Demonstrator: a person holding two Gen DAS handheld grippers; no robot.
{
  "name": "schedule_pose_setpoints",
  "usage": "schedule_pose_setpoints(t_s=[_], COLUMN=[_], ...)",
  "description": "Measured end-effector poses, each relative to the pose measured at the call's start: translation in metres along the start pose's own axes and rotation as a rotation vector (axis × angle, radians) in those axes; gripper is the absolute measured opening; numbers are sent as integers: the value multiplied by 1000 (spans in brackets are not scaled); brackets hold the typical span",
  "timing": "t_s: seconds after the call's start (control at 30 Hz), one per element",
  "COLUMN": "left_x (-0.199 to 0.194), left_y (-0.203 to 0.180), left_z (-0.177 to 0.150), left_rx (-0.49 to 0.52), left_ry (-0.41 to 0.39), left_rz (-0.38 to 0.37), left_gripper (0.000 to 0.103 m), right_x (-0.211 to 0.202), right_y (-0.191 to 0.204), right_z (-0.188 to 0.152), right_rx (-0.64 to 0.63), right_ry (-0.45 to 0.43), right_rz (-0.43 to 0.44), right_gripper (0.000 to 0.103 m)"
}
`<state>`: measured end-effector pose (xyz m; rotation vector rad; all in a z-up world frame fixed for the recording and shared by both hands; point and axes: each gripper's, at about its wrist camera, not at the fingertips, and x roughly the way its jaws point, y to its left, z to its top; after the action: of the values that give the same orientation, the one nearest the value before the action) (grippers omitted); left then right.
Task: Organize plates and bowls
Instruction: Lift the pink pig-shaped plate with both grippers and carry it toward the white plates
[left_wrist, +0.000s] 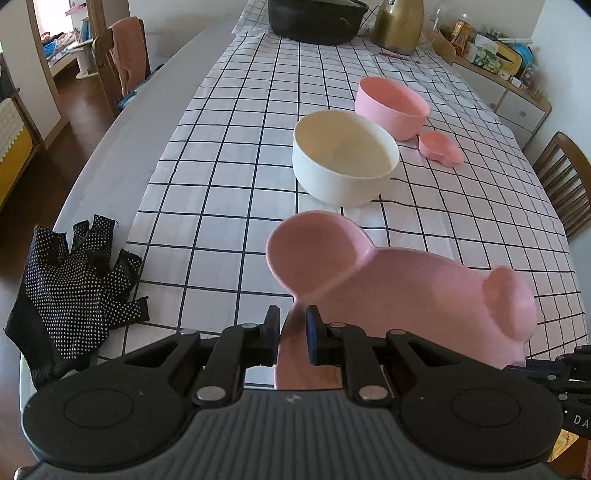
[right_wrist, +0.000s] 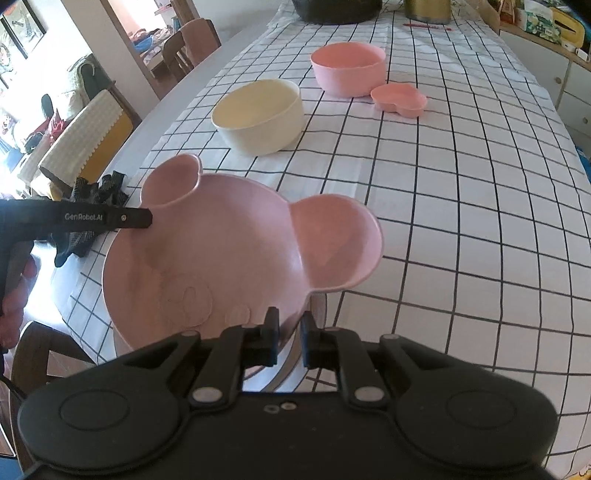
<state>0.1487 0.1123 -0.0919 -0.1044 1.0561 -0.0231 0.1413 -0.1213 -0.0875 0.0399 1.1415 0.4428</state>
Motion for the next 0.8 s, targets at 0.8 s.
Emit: schedule_pose_setpoints(t_s=[0.8], left_x=[4], left_y=[-10], left_z=[-16], left_rx=[37], left_ry=[13], left_rz=[-10], left_gripper=[14], right_x=[9], right_y=[-5], right_z=[1], right_rx=[4], right_ry=[11], right_rz=[-57], right_gripper=[19])
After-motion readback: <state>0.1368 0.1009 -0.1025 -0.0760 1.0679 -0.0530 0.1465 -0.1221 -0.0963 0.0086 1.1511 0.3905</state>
